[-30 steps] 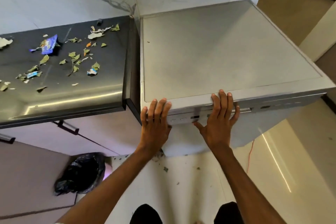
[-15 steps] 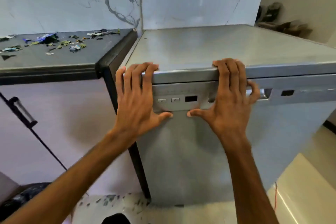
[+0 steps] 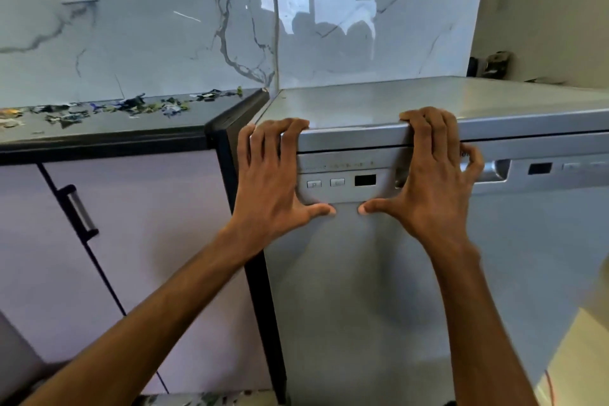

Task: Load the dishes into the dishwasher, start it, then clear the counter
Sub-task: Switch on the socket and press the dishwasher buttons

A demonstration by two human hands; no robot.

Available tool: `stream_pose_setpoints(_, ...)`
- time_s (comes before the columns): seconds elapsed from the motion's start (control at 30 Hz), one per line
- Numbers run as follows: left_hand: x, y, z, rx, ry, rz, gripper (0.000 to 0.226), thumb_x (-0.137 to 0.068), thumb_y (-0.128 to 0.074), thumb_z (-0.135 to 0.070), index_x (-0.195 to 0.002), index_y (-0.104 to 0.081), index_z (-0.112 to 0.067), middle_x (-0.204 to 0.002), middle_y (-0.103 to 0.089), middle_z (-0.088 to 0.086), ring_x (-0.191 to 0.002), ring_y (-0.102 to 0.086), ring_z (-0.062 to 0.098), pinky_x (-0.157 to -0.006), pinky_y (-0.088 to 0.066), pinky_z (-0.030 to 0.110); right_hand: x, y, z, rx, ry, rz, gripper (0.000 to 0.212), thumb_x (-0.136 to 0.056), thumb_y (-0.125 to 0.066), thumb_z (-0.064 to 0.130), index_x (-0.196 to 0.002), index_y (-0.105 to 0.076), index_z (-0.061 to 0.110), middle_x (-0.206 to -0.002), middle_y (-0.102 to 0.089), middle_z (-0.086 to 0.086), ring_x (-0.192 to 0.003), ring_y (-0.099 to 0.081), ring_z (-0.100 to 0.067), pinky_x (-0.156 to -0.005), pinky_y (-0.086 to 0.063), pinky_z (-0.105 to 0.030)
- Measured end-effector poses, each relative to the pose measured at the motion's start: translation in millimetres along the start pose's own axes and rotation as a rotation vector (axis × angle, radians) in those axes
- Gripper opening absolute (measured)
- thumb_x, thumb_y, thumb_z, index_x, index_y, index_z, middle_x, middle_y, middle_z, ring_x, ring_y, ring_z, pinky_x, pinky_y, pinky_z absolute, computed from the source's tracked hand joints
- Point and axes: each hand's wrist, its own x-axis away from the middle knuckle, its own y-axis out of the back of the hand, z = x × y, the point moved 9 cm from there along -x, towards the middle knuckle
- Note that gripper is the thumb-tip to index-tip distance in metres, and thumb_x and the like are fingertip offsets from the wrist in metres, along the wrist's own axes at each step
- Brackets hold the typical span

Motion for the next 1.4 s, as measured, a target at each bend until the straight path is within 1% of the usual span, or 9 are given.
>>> stream_pose_setpoints(0.13,3,2,1,0.011,-0.024,0.0,0.127,-0.051,-0.061,-0.094,-0.146,-0.04,-0.013,-0.141,-0.042,0.009,-0.133,-0.038,0.029,-0.117,-0.021,0.051,3,2,5,-0.039,0.025,-0.044,0.142,-0.037,-0.084,0.078,-0.154,-0.021,0.024,-0.162,-0.018,0.0,-0.154,-0.008,-0.021,-0.115,-0.019,-0.055)
stream_pose_setpoints(0.3,9,16,26,0.054,-0.088,0.019,0.11,-0.061,-0.068,-0.081,-0.15,-0.036,-0.026,-0.146,-0.04,0.0,-0.137,-0.036,0.023,-0.116,-0.022,0.046,4,10,9,-0.109,0.025,-0.09,0.137,-0.033,-0.078,0.087,-0.146,-0.033,0.023,-0.153,-0.03,0.003,-0.15,-0.019,-0.018,-0.109,-0.023,-0.052)
stream_pose_setpoints(0.43,23,19,51,0.318,0.007,-0.031,0.092,-0.072,-0.078,-0.058,-0.149,-0.038,-0.025,-0.148,-0.036,0.001,-0.139,-0.032,0.017,-0.115,-0.026,0.032,3,11,10,-0.12,0.038,-0.095,0.136,-0.034,-0.077,0.087,-0.146,-0.033,0.025,-0.153,-0.031,0.004,-0.149,-0.021,-0.018,-0.109,-0.025,-0.053)
stream_pose_setpoints(0.53,22,16,56,0.489,0.044,-0.052,0.08,-0.077,-0.08,-0.043,-0.144,-0.043,-0.022,-0.146,-0.037,0.003,-0.136,-0.032,0.017,-0.113,-0.021,0.016,2,13,5,-0.118,0.094,-0.075,0.127,-0.042,-0.085,0.076,-0.148,-0.034,0.027,-0.154,-0.033,0.005,-0.149,-0.023,-0.018,-0.107,-0.024,-0.047)
stream_pose_setpoints(0.7,23,12,52,0.55,0.043,-0.093,0.079,-0.078,-0.082,-0.035,-0.144,-0.042,-0.016,-0.146,-0.035,0.008,-0.137,-0.031,0.02,-0.114,-0.019,0.013,2,18,2,-0.113,0.113,-0.088,0.116,-0.049,-0.091,0.059,-0.147,-0.037,0.027,-0.153,-0.034,0.005,-0.148,-0.023,-0.016,-0.104,-0.022,-0.041)
stream_pose_setpoints(0.87,25,12,48,0.526,0.077,-0.125,0.08,-0.076,-0.082,-0.032,-0.143,-0.043,-0.013,-0.145,-0.034,0.012,-0.135,-0.032,0.022,-0.101,-0.022,-0.004,1,16,4,-0.113,0.101,-0.098,0.114,-0.05,-0.092,0.057,-0.146,-0.038,0.026,-0.152,-0.036,0.005,-0.147,-0.026,-0.017,-0.107,-0.028,-0.048)
stream_pose_setpoints(1.0,26,12,47,0.519,0.108,-0.115,0.081,-0.076,-0.083,-0.031,-0.144,-0.042,-0.013,-0.146,-0.033,0.012,-0.135,-0.03,0.019,-0.088,-0.027,-0.009,1,15,5,-0.108,0.093,-0.103,0.112,-0.052,-0.093,0.055,-0.145,-0.038,0.026,-0.152,-0.037,0.004,-0.145,-0.028,-0.018,-0.109,-0.03,-0.052)
stream_pose_setpoints(1.2,26,13,50,0.515,0.016,-0.065,0.082,-0.081,-0.078,-0.04,-0.148,-0.038,-0.015,-0.149,-0.03,0.012,-0.137,-0.03,0.022,-0.104,-0.017,-0.004,1,14,4,-0.119,0.087,-0.103,0.112,-0.052,-0.093,0.053,-0.146,-0.037,0.024,-0.152,-0.036,0.003,-0.145,-0.028,-0.019,-0.11,-0.029,-0.053)
stream_pose_setpoints(1.4,27,9,48,0.529,0.031,-0.05,0.093,-0.073,-0.085,-0.041,-0.148,-0.036,-0.017,-0.149,-0.027,0.01,-0.137,-0.028,0.02,-0.098,-0.019,-0.008,2,15,4,-0.123,0.093,-0.113,0.112,-0.052,-0.093,0.054,-0.145,-0.038,0.025,-0.151,-0.036,0.004,-0.145,-0.029,-0.018,-0.109,-0.029,-0.052)
